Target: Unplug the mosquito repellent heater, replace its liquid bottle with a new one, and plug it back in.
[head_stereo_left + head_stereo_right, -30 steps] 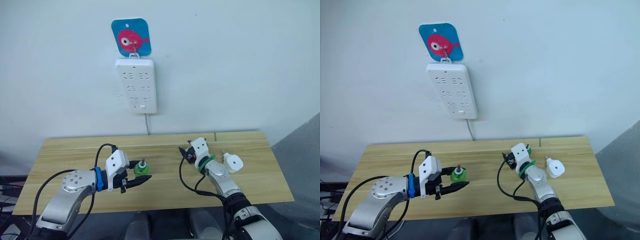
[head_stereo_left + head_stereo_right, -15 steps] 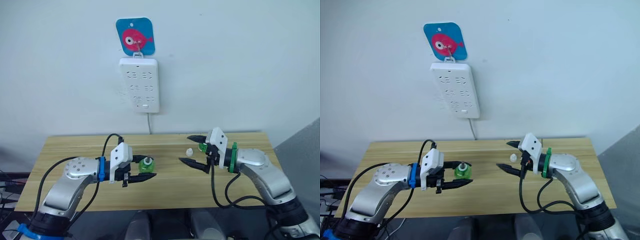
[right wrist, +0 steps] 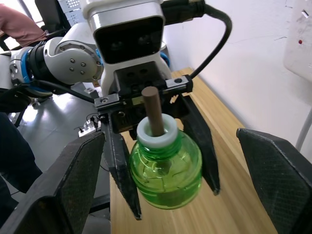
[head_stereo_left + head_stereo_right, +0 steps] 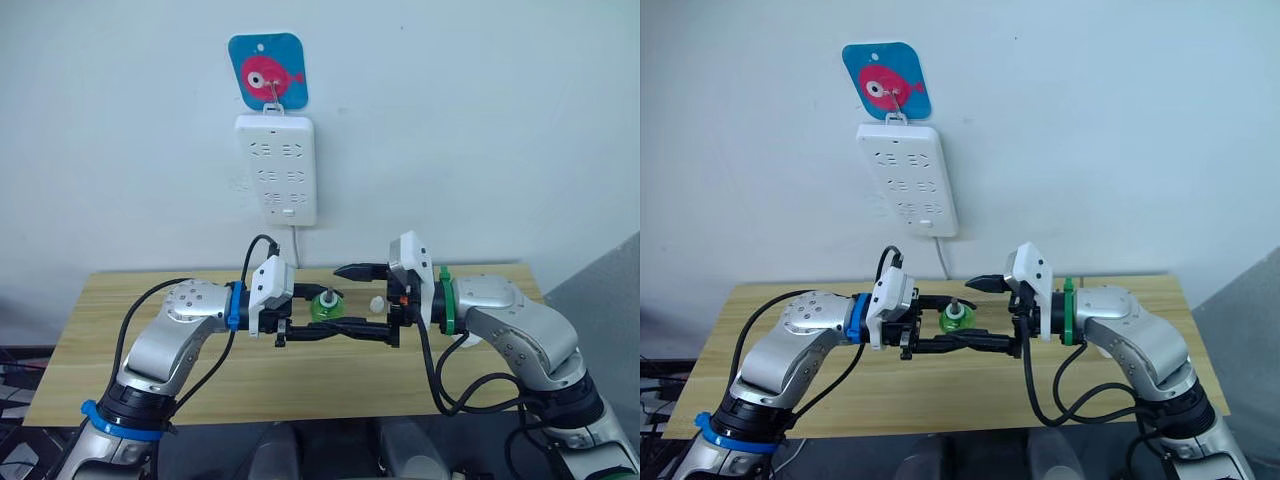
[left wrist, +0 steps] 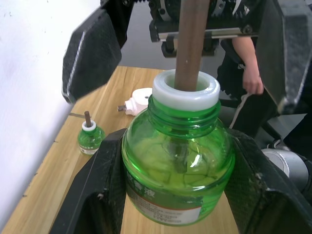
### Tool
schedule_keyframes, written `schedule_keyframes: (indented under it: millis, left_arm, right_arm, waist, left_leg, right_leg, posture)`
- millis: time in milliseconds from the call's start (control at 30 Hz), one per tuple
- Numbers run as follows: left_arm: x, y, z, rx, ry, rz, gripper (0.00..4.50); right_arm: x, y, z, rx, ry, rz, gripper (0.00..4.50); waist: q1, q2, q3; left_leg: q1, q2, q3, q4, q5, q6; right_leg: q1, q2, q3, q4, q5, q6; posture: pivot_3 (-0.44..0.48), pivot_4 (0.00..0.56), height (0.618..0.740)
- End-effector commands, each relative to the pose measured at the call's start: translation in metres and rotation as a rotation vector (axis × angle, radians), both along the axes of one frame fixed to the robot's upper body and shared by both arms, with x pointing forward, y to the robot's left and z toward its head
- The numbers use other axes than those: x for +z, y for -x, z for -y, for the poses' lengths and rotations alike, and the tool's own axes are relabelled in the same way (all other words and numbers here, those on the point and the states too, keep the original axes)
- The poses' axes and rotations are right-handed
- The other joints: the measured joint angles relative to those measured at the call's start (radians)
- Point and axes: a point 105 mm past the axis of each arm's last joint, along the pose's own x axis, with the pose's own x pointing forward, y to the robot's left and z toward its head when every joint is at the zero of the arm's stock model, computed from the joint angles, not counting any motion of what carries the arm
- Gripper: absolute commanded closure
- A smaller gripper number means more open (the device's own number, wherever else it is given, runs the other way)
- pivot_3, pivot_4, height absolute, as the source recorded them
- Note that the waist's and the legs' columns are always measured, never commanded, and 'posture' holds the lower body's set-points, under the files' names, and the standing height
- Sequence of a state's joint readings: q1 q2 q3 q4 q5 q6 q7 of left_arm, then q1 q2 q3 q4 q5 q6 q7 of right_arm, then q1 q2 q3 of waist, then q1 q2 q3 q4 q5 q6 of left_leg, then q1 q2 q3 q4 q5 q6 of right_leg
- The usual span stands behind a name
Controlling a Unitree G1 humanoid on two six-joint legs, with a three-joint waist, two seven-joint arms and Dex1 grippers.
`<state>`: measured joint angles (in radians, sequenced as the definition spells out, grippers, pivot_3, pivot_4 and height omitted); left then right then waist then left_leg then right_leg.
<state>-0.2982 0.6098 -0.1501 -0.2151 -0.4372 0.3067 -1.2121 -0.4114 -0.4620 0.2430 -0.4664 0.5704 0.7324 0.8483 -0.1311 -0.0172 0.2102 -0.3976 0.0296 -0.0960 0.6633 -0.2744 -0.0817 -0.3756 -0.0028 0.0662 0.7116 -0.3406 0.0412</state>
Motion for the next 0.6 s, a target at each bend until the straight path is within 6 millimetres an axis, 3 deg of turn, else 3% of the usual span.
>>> schedule_keyframes:
  millis: [33, 133, 200, 333, 500, 600]
  left_arm:
    - [0.0098, -0.0018, 0.0027, -0.021, 0.028, 0.017, 2.20]
    - [0.0115, -0.0028, 0.0042, -0.025, 0.031, 0.023, 2.20]
    - [0.0119, -0.0020, 0.0056, -0.027, 0.033, 0.023, 2.20]
    - [0.0115, -0.0001, 0.0070, -0.030, 0.033, 0.022, 2.20]
    - [0.0120, 0.0016, 0.0082, -0.031, 0.034, 0.020, 2.20]
    - [0.0128, 0.0015, 0.0088, -0.028, 0.039, 0.016, 2.20]
  right_arm:
    - [0.0067, 0.0064, -0.0055, 0.040, -0.016, 0.024, 0.00]
    - [0.0068, 0.0065, -0.0072, 0.044, -0.024, 0.018, 0.00]
    - [0.0079, 0.0056, -0.0081, 0.042, -0.031, 0.020, 0.36]
    - [0.0090, 0.0037, -0.0091, 0.038, -0.038, 0.024, 1.63]
    - [0.0095, 0.0005, -0.0099, 0.032, -0.033, 0.041, 3.53]
    - [0.0109, -0.0016, -0.0100, 0.030, -0.028, 0.059, 3.69]
  waist:
    - [-0.005, 0.000, -0.001]
    - [-0.009, 0.000, -0.004]
    - [-0.010, 0.000, -0.006]
    - [-0.011, 0.000, -0.009]
    - [-0.011, 0.000, -0.014]
    - [-0.011, 0.000, -0.020]
  left_leg:
    - [0.000, 0.000, 0.000, 0.000, 0.000, 0.000]
    - [0.000, 0.000, -0.001, 0.000, 0.002, -0.003]
    - [0.000, 0.000, -0.001, 0.000, 0.002, -0.003]
    - [0.000, 0.000, -0.001, 0.000, 0.002, -0.003]
    - [0.000, 0.000, -0.002, 0.000, 0.002, -0.003]
    - [0.000, 0.000, -0.002, 0.000, 0.002, -0.003]
  right_leg:
    - [0.000, 0.000, 0.000, 0.001, 0.000, 0.000]
    - [0.000, 0.000, -0.001, 0.002, 0.000, 0.000]
    - [0.000, 0.000, -0.001, 0.002, 0.000, 0.000]
    - [0.000, 0.000, -0.001, 0.002, 0.000, 0.000]
    - [0.000, 0.000, -0.001, 0.003, 0.000, 0.000]
    - [0.000, 0.000, -0.001, 0.003, 0.000, 0.000]
  posture:
    - [-0.161, 0.094, 0.740]
    - [-0.160, 0.093, 0.740]
    - [-0.159, 0.093, 0.740]
    - [-0.156, 0.094, 0.740]
    - [-0.154, 0.094, 0.740]
    - [-0.152, 0.092, 0.740]
